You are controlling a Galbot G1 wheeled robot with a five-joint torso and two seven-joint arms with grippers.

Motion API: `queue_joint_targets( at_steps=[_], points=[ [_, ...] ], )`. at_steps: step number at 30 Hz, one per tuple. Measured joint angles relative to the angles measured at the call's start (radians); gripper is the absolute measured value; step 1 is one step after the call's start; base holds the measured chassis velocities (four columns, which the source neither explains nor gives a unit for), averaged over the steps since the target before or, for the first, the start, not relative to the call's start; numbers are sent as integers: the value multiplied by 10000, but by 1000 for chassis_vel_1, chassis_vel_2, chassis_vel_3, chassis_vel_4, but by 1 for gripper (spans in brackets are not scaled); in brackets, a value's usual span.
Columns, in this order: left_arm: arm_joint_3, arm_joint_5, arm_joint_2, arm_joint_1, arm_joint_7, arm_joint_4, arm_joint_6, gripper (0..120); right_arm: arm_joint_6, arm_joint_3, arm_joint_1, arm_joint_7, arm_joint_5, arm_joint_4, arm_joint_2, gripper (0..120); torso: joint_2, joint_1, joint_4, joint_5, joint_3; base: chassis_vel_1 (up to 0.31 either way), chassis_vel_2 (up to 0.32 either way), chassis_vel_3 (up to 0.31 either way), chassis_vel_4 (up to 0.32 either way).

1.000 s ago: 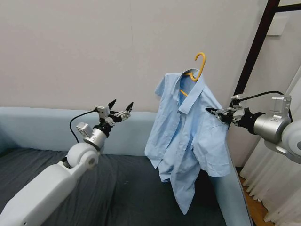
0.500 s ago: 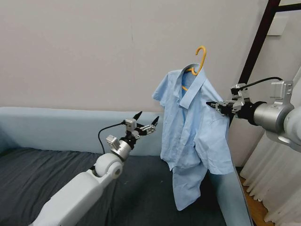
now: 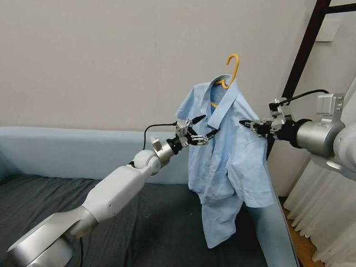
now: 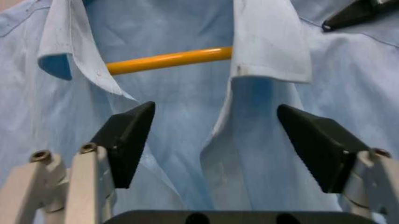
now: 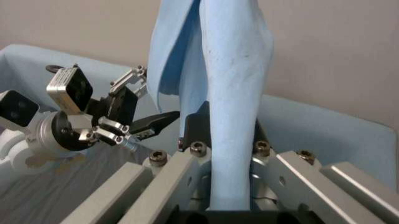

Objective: Pick up the clothes from the sofa and hang them on the clothes hanger.

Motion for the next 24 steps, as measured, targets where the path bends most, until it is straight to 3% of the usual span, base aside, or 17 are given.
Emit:
queue_joint_targets(
  at_steps=[6, 11, 21, 24],
  points=[
    [-92, 37, -130, -109, 587, 490, -112, 58, 5, -13, 34, -76, -158, -69, 69, 2, 0, 0, 1, -1, 0, 0, 0, 0, 0],
    [-138, 46, -230, -181, 770, 675, -166, 35, 11, -56, 41, -157, -283, -131, 174, 2, 0, 0, 0, -1, -1, 0, 0, 0, 0],
    [-166, 218, -234, -389, 385, 652, -373, 0, 22, -57, 49, -269, -500, -140, 156, 2, 1, -1, -1, -1, -1, 0, 0, 0, 0],
    [-172, 347, -224, -475, 128, 592, -442, 0, 24, -54, 54, -274, -559, -135, 142, 2, 1, -1, -1, -1, -1, 0, 0, 0, 0]
  ],
)
